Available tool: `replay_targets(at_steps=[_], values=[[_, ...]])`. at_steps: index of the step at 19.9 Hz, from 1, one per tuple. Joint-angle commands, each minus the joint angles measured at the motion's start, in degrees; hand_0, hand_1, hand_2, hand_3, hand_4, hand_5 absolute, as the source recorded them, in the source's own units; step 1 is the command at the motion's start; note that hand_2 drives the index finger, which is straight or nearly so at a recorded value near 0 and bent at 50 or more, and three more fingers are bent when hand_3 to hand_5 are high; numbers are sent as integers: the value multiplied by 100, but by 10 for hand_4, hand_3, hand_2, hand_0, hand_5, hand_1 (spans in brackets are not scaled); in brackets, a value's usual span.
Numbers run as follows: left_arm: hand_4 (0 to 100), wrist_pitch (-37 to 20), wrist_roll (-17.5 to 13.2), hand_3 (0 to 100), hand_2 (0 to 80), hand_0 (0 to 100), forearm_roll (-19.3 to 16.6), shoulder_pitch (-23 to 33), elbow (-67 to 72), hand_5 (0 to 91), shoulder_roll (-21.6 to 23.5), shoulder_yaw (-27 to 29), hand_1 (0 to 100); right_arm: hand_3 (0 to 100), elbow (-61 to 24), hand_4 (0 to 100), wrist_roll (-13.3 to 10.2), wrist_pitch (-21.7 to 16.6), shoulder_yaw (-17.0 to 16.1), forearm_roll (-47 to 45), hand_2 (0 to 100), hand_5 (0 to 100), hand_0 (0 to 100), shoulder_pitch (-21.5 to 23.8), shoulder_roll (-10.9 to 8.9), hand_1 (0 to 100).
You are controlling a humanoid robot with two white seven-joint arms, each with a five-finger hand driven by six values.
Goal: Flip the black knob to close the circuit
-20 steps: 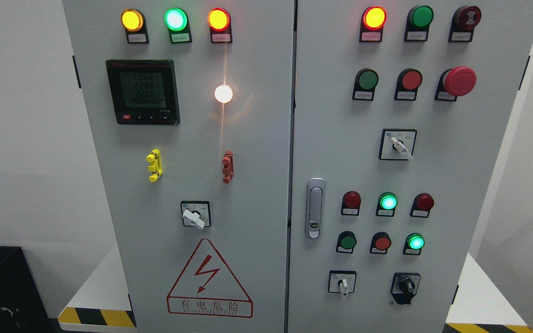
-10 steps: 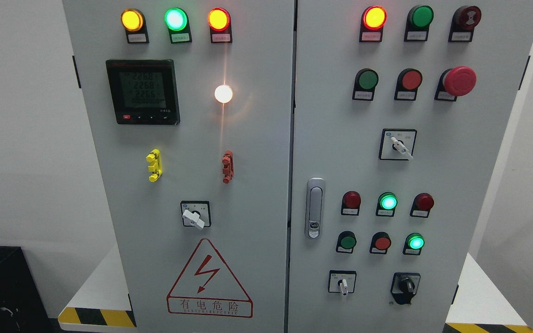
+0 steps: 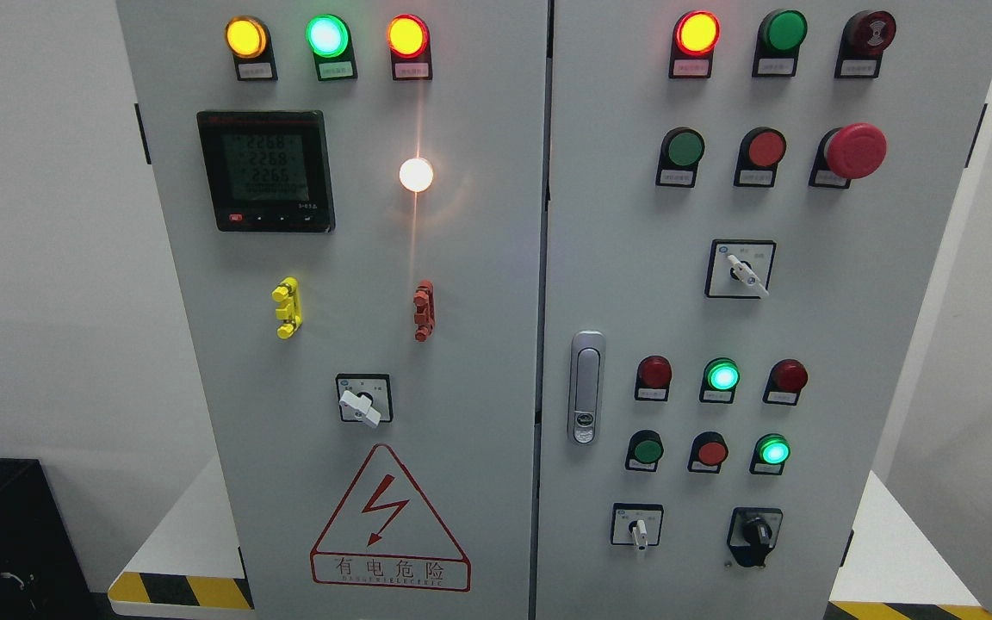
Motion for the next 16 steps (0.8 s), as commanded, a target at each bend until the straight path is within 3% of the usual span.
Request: replay_targets(at_steps=[1, 16], values=[[0, 1, -4, 0, 0, 120, 0, 132, -167, 0, 0, 0, 556, 1000, -633, 933, 51, 156, -70, 466, 865, 945, 0, -291, 23, 0], [0, 1, -4, 0, 0, 120, 0, 132, -167, 0, 0, 0, 556, 1000, -492, 950, 253, 534, -185, 695, 867, 966, 0, -978, -3, 0]])
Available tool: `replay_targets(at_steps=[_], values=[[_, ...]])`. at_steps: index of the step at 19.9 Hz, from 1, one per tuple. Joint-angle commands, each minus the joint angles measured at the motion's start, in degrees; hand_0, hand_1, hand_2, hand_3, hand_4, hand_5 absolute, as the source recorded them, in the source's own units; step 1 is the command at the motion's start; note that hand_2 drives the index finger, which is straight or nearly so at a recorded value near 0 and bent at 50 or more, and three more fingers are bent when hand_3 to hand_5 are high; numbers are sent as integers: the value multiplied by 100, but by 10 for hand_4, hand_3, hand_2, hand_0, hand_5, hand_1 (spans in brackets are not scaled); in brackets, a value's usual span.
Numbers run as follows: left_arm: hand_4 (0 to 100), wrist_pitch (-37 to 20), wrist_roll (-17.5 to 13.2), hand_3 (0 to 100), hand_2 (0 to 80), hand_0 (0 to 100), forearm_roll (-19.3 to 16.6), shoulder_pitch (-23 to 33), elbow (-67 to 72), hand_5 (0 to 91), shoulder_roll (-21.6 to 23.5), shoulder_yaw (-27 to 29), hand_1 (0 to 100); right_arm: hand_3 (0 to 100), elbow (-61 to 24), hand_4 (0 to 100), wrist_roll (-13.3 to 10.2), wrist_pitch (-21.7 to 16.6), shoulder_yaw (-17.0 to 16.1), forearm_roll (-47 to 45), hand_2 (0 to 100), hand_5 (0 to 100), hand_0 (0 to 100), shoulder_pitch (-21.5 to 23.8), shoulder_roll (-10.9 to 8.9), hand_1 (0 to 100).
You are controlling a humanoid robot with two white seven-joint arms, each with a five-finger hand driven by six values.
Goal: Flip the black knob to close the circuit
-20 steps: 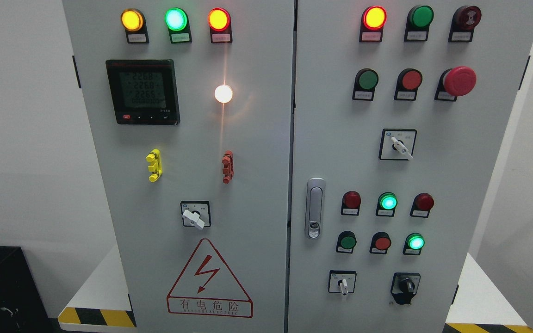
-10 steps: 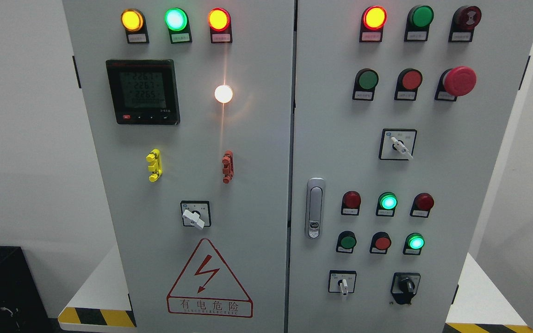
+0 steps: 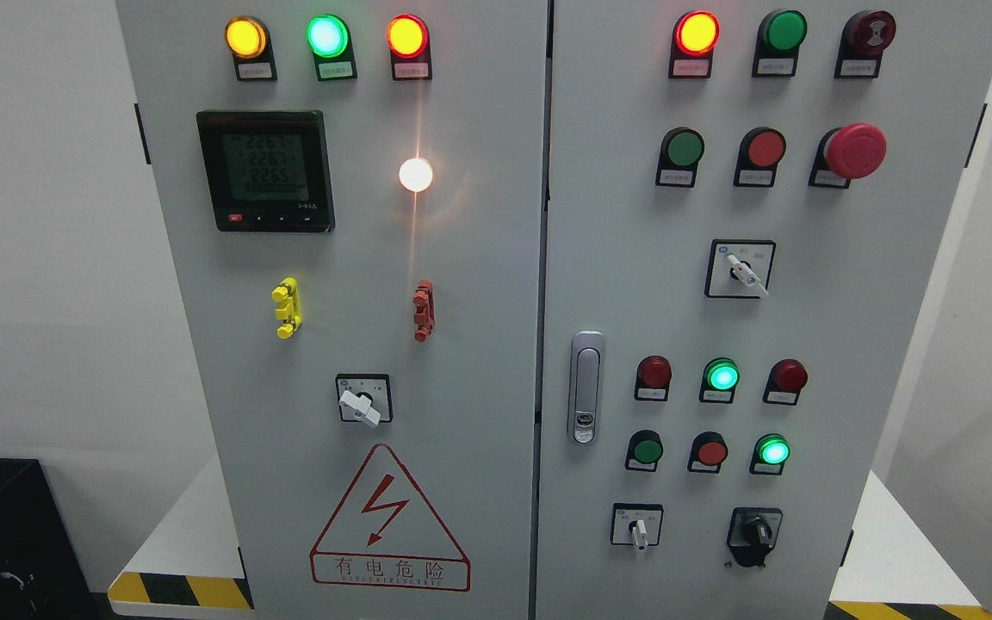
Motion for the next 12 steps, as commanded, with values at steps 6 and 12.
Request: replay_targets(at_steps=[6, 12], values=[[0, 0, -4, 0, 0, 120, 0, 123, -167, 0, 0, 0, 556, 1000, 20, 956, 121, 177, -63, 42, 866, 974, 0, -438, -29, 0], [0, 0, -4, 0, 0, 120, 0, 132, -167, 0, 0, 0, 556, 1000, 55, 960, 139, 204, -212, 42, 866, 977, 0, -588, -37, 0]])
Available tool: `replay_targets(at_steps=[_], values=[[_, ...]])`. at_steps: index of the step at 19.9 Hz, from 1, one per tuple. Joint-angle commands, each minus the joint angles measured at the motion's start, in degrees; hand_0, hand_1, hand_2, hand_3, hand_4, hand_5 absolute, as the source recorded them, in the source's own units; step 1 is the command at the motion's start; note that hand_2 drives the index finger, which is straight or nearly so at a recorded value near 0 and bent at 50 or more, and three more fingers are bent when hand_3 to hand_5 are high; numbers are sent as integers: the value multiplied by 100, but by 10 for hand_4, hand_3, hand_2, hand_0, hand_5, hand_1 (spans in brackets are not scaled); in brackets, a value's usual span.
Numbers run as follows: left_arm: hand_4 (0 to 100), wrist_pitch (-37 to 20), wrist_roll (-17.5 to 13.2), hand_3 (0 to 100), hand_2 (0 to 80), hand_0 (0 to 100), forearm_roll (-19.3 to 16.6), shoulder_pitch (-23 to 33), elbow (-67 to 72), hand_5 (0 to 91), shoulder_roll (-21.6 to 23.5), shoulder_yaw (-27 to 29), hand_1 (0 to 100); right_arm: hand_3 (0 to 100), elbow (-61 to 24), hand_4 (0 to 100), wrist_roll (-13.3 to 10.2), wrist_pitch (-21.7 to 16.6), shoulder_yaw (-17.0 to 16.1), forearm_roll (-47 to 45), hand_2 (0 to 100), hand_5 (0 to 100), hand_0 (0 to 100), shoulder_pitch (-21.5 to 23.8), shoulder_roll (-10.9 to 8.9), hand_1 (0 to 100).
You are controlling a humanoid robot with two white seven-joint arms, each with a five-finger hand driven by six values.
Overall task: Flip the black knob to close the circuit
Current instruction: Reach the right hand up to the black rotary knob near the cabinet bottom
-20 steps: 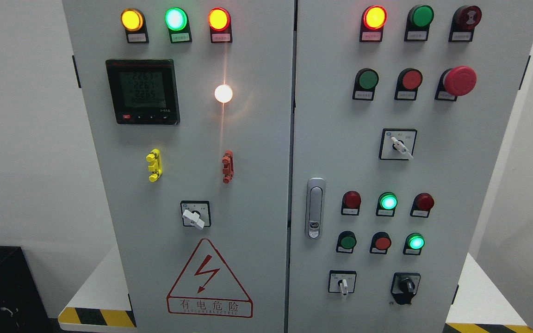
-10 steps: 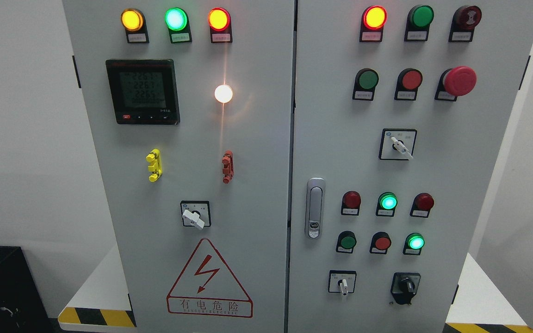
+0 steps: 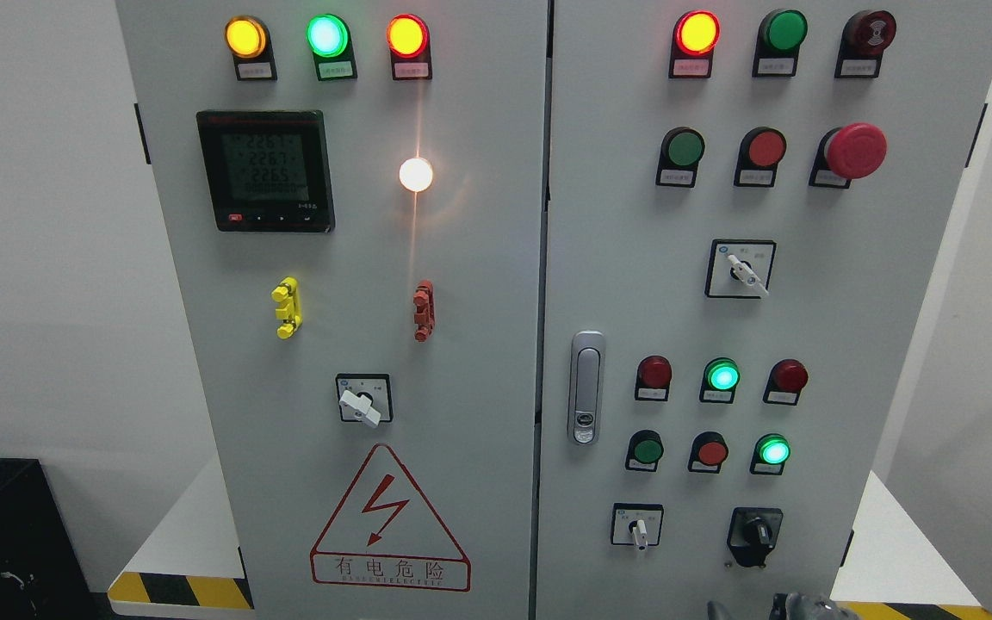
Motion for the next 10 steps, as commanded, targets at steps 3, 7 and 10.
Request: replay_targets(at_steps=[3, 7, 10], values=[[0, 0, -4, 0, 0, 120, 0, 123, -167, 0, 0, 0, 556, 1000, 33, 961, 74, 24, -168, 6, 865, 978, 0, -187, -28, 0], [0, 0, -4, 0, 0, 120, 0, 132, -167, 0, 0, 0, 556, 1000, 16, 962, 110, 33, -203, 6, 865, 978, 0, -319, -19, 0], [0, 0, -4, 0, 0, 120, 0, 132, -167, 0, 0, 0, 556, 1000, 16, 963, 127, 33, -203, 6, 866, 978, 0, -337, -28, 0]])
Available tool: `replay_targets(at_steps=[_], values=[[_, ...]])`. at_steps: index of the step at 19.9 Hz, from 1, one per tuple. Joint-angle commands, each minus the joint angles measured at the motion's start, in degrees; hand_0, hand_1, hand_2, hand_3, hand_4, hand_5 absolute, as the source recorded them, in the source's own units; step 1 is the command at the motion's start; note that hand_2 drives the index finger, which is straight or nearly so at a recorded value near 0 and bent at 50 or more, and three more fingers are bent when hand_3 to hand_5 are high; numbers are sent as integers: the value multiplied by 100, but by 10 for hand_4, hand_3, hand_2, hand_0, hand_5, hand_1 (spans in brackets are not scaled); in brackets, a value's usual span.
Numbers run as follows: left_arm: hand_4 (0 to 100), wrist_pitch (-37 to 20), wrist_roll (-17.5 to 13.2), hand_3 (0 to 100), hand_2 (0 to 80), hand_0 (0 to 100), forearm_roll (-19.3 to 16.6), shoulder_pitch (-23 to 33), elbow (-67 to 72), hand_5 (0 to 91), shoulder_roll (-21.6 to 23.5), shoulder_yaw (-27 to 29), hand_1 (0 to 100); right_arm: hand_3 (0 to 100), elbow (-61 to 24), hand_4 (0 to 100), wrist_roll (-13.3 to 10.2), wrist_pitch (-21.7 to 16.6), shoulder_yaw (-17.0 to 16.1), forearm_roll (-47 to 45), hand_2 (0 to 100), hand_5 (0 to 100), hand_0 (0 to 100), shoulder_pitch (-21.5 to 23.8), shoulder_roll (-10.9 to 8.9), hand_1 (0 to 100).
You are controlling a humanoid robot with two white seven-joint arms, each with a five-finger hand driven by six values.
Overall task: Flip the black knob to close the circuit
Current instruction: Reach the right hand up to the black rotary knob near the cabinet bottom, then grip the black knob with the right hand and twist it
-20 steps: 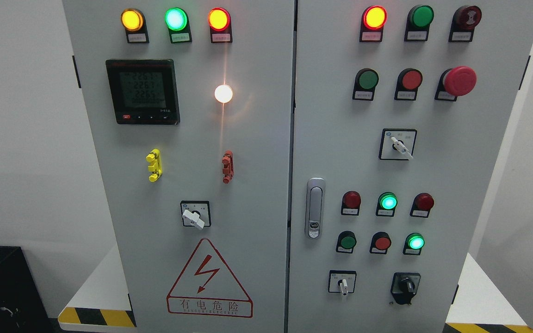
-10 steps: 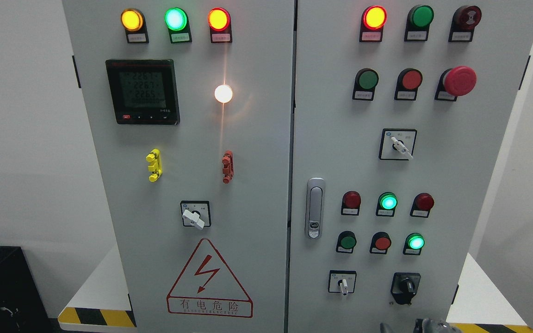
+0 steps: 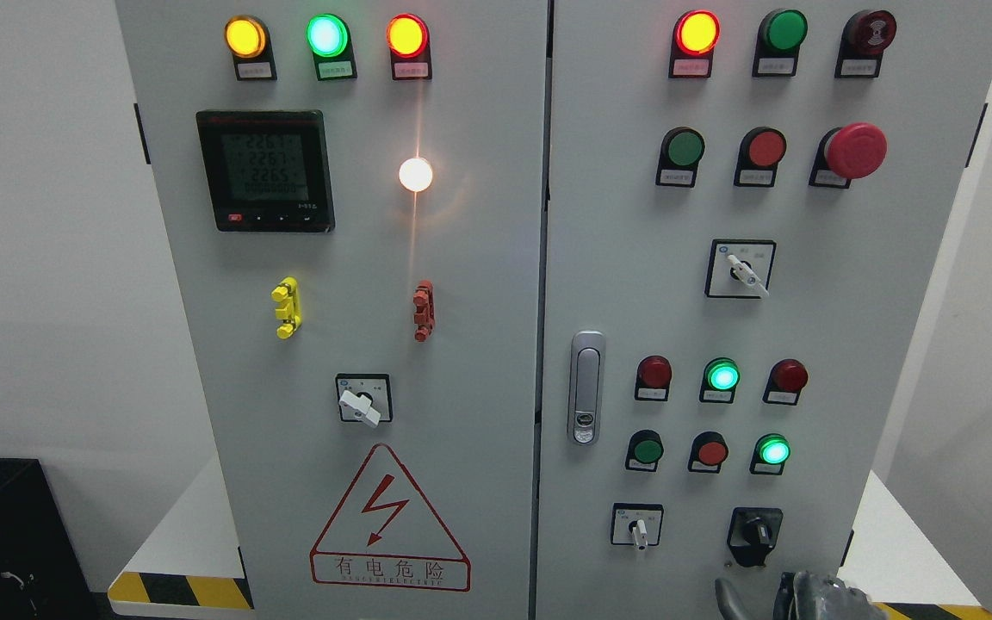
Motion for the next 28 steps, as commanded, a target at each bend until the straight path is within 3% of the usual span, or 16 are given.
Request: replay_targets(at_steps=[1, 17, 28], values=[[0, 0, -4, 0, 0, 120, 0, 132, -167, 0, 0, 0, 556, 1000, 10, 964, 15, 2, -93, 1, 865, 978, 0, -97, -13, 0], [0, 0, -4, 0, 0, 120, 0, 123, -167, 0, 0, 0, 556, 1000, 71, 966, 103, 134, -163, 1, 863, 979, 0, -272, -13, 0], [0, 0, -4, 0, 0, 120, 0, 132, -167, 0, 0, 0, 556, 1000, 141, 967, 103, 134, -401, -8, 862, 979, 0, -308, -22, 0]])
